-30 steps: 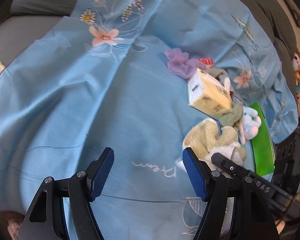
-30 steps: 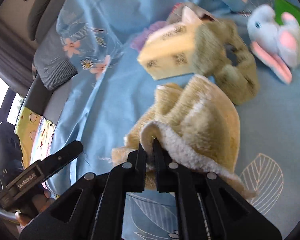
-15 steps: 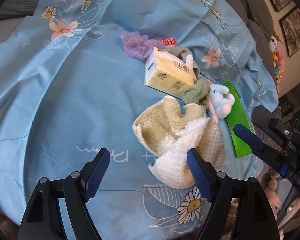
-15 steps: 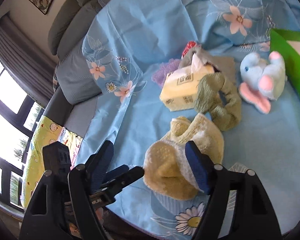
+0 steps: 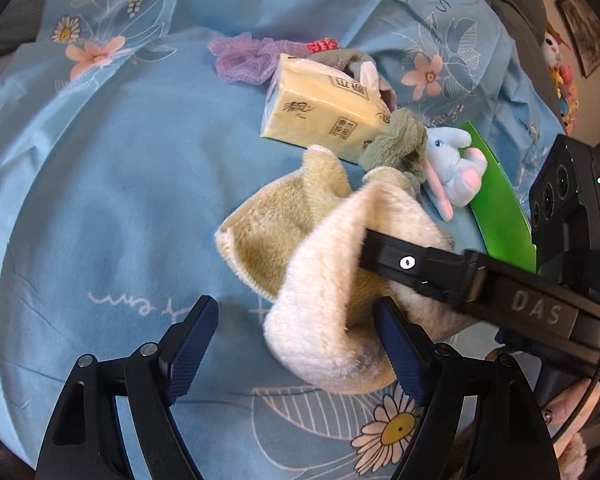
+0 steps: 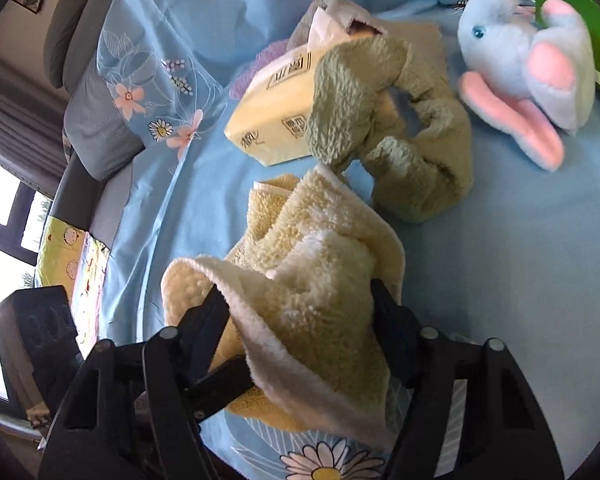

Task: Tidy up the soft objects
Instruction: 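Grasp the cream waffle towel with the right gripper and lift it, then carry the cream towel into the green box and open the right gripper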

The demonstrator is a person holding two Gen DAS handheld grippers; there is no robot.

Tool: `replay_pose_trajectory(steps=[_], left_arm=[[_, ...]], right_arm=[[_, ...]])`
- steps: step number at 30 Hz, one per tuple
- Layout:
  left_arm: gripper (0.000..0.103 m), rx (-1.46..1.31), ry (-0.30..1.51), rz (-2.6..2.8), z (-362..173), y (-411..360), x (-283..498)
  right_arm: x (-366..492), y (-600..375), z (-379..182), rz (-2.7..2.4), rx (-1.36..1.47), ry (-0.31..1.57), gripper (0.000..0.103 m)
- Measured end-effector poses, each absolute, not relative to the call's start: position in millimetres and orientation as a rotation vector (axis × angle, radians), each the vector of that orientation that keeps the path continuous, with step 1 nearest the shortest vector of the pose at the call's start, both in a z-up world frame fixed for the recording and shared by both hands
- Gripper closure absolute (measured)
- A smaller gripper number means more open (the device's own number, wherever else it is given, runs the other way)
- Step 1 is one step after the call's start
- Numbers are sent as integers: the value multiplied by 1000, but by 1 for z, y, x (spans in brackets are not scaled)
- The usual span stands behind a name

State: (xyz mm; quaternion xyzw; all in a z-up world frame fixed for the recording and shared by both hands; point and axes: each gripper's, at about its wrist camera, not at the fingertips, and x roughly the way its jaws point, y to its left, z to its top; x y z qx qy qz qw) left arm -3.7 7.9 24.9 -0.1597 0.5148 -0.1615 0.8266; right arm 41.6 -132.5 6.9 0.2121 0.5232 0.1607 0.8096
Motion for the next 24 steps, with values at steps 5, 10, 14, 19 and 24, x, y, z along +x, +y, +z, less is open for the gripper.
replay_pose_trajectory(steps=[5, 10, 14, 19, 24], left_arm=[[56, -336, 1083, -423, 24, -5, 1], [72, -259, 1003, -460, 46, -22, -6], [72, -203, 885, -492, 88, -37, -12], [72, -163, 743, -564, 143, -69, -4], [72, -106, 666, -648, 178, -125, 14]], right_arm=[[43, -130, 1, 389, 489, 1120, 71], [37, -141, 7, 414, 560, 1082, 75], [28, -160, 42, 433, 604, 982, 75], [21, -194, 100, 433, 626, 814, 75], [18, -240, 141, 364, 630, 670, 75]])
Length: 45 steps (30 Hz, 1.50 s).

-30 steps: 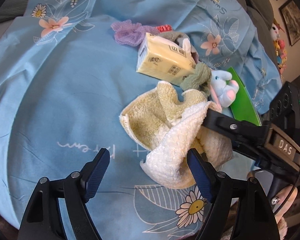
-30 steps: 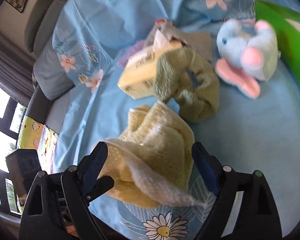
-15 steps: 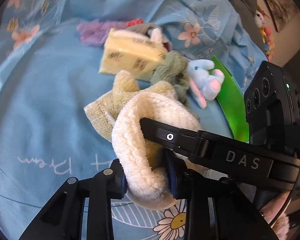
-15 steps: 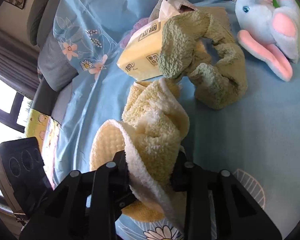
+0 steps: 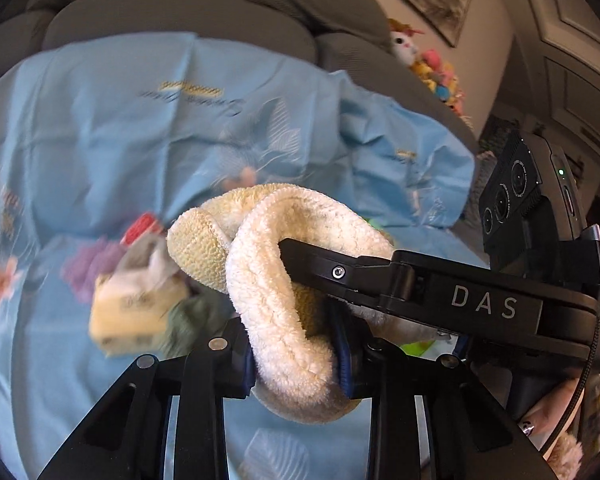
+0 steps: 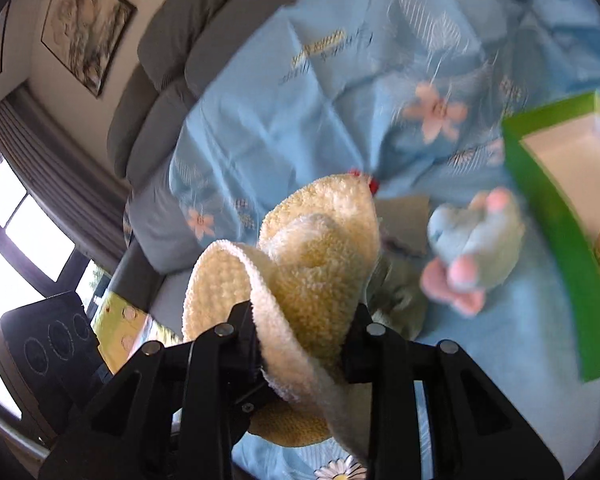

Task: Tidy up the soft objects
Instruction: 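Carry the cream towel into the green box and open the right gripper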

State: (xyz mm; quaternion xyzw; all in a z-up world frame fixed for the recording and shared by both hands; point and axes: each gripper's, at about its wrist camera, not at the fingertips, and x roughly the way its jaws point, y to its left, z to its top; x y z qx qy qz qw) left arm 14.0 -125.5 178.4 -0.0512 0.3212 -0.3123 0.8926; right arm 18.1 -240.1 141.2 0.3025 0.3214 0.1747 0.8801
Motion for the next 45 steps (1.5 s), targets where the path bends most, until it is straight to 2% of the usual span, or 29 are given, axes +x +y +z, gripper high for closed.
replay_pose_trajectory(steps=[7, 18, 29, 34, 37, 39, 40, 42, 45], left_arm=[[72, -46, 641, -759, 184, -201, 40], [72, -34, 754, -872, 139, -295, 79], [72, -35, 858, -861, 108, -325, 91], [72, -51, 885, -843, 100, -319, 87], [72, -67, 872, -841, 107, -309, 81], [72, -78, 846, -851, 113, -298, 76], [69, -79, 838, -851, 115, -294, 75], [54, -90, 828, -829, 119, -279, 70], [46, -125, 826, -795, 124, -255, 68]], right_arm=[[13, -318, 154, 222, 642, 535, 75], [21, -403, 111, -15, 706, 530, 75], [33, -433, 76, -143, 749, 606, 75], [35, -439, 66, -176, 766, 639, 71], [30, -440, 71, -186, 758, 629, 63], [24, -438, 77, -187, 747, 602, 52], [19, -436, 83, -185, 732, 581, 50], [12, -432, 90, -184, 714, 554, 37], [4, -424, 100, -171, 698, 519, 25]])
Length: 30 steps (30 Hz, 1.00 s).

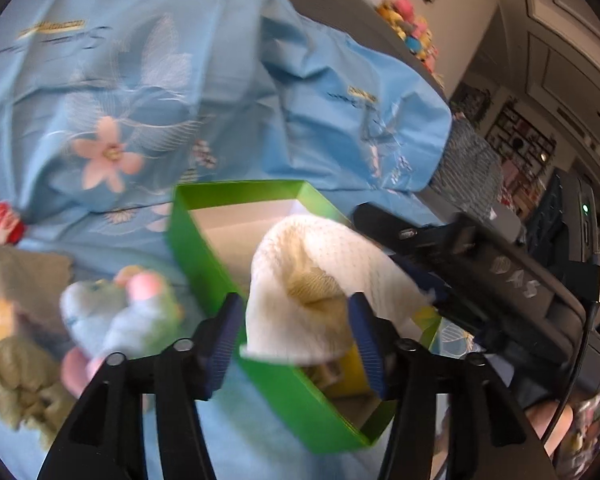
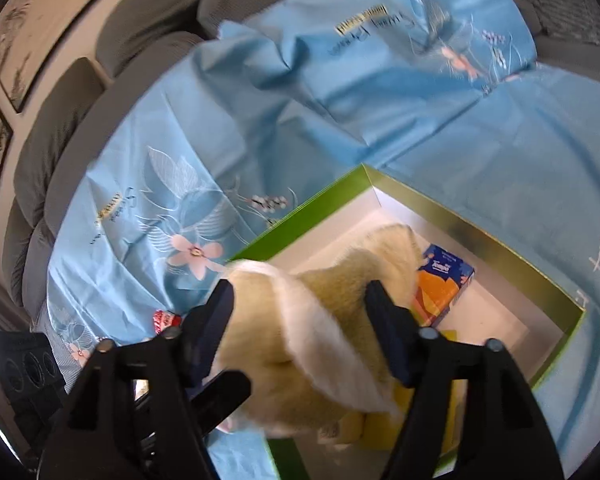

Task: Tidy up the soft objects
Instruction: 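Carry the cream towel into the green box and open the right gripper, then move the right gripper back to the green scrunchie on the sheet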

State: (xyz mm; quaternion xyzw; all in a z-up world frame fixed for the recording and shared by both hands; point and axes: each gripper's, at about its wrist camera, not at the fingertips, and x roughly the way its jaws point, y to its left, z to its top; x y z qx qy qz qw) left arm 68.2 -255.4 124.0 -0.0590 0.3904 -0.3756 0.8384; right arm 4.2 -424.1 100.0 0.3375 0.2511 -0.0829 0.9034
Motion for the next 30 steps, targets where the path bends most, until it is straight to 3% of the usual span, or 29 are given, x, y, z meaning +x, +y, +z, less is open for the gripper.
replay_pose_trajectory(steps=[7, 14, 23, 28, 30], left_arm=[[39, -166, 852, -631, 124, -179, 56], [38, -257, 864, -400, 114, -78, 31], [38, -304, 867, -190, 75, 30, 2], [38, -358, 912, -124, 52, 52, 2], [38, -369, 909, -120, 50, 56, 1]], right_arm=[[-3, -392, 119, -102, 638, 495, 15], [7, -341, 120, -18, 573, 567, 9], [28, -267, 101, 99, 472, 711, 9], [44, -224, 76, 145, 437, 788, 15], [54, -209, 58, 137, 418, 845, 27]])
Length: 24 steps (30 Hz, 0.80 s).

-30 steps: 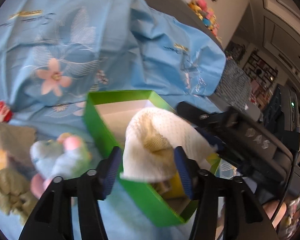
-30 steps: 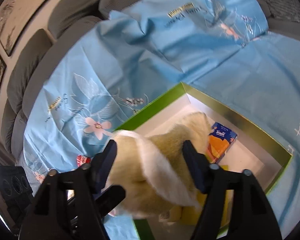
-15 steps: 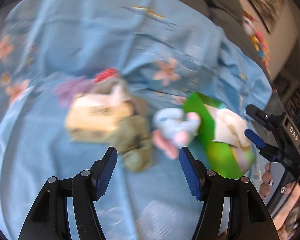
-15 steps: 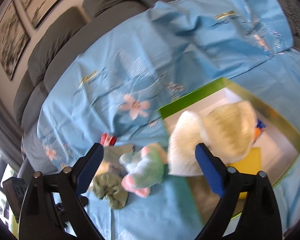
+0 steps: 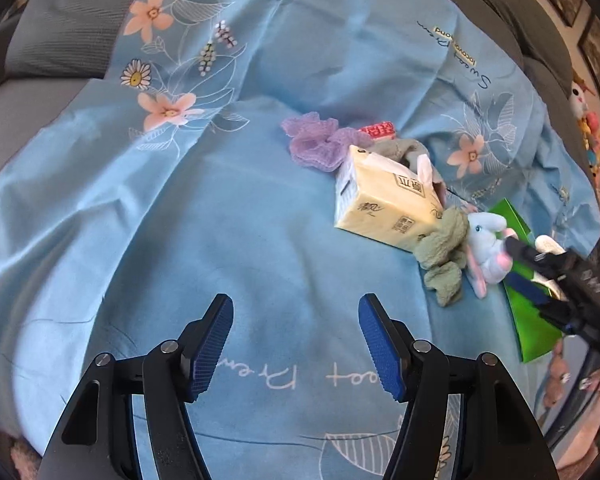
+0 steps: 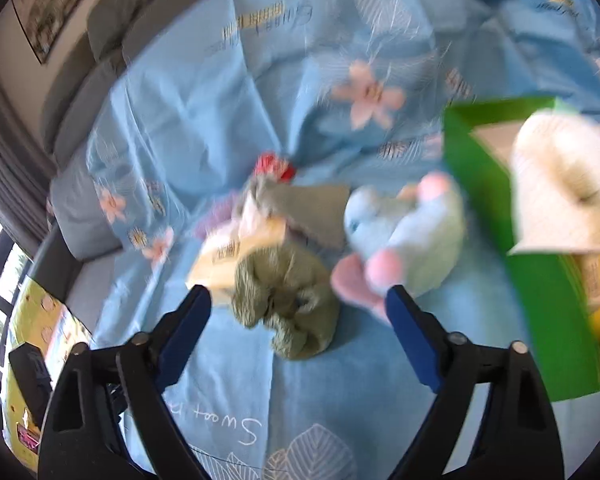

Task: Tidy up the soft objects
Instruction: 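Move the right gripper back to the green scrunchie on the sheet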

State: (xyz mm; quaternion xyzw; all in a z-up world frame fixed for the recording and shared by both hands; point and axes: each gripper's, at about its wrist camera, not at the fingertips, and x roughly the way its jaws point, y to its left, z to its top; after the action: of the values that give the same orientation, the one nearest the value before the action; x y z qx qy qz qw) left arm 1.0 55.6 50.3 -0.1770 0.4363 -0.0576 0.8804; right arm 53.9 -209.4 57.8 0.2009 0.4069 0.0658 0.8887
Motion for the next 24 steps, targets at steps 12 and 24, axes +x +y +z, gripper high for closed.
replay_pose_trajectory(steps=[12, 24], left_arm=[[38, -421, 919, -107, 46, 71, 2], [38, -471, 966, -229, 44, 62, -2]], right_arm=[[78, -172, 11, 104, 247, 953, 94], [10, -129, 31, 423, 214, 1031, 90]])
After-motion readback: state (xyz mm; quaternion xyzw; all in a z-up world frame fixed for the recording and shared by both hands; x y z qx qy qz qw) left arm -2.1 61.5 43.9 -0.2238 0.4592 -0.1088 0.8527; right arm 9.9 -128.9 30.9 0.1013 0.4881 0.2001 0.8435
